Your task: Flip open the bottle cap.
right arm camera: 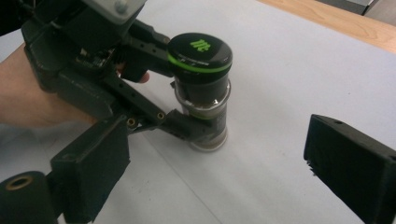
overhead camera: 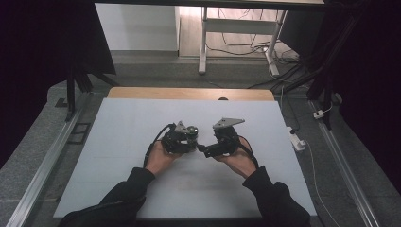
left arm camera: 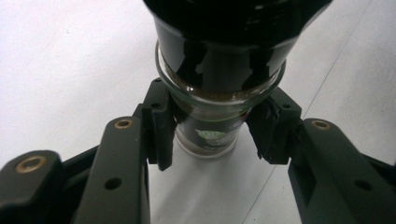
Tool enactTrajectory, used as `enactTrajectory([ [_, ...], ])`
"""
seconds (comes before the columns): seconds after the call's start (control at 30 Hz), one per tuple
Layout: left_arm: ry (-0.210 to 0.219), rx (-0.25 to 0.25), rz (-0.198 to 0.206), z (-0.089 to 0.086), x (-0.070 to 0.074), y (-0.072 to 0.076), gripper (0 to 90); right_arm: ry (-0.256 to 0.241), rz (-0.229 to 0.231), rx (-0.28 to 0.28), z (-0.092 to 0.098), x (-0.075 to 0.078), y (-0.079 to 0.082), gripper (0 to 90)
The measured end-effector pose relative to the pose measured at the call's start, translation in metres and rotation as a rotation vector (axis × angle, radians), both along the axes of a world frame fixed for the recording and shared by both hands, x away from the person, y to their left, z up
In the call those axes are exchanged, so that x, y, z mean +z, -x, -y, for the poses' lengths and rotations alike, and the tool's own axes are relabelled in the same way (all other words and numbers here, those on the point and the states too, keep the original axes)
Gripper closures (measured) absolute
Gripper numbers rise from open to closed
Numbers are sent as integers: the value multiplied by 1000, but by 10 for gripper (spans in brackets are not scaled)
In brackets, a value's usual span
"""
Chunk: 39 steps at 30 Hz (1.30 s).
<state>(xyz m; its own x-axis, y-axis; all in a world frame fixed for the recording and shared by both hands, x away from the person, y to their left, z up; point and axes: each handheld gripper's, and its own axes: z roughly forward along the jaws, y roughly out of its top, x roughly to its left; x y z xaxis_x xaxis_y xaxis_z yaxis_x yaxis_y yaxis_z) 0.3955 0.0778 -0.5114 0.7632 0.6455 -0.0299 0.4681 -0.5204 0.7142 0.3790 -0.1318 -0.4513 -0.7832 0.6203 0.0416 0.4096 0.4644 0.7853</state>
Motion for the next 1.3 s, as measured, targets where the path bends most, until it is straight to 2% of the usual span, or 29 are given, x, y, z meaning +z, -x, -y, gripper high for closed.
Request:
enactTrajectory([
  [0.17,-1,0,0,0,0,0,538,-13,3,9,-1,2,-5,234],
  [0.27,0,1,0,0,0,0,538,-11,1,38,-3,3,-5,395],
  [0.3,0,1,0,0,0,0,538,-2,-1,56,-6,4,-5,490],
  [0.33,-1,1,0,0,0,0,538,-2,-1,56,-6,4,-5,490],
  [0.37,-1,1,0,0,0,0,538,4,-12,75,-8,4,-6,594],
  [0.4,-1,2,0,0,0,0,538,6,-17,81,-10,4,-7,630],
  [0.43,-1,2,0,0,0,0,538,6,-17,81,-10,4,-7,630],
  [0.5,-2,3,0,0,0,0,537,21,-17,107,-14,2,-8,750],
  [0.53,-1,5,0,0,0,0,537,21,-17,107,-14,2,-8,750],
  [0.67,-1,6,1,1,0,1,537,27,-20,131,-18,2,-8,888],
  [0.87,-2,9,3,1,0,1,537,51,-31,131,-25,-2,-9,891],
  [1.3,-2,9,2,1,0,1,537,20,-37,114,-28,2,-12,892],
])
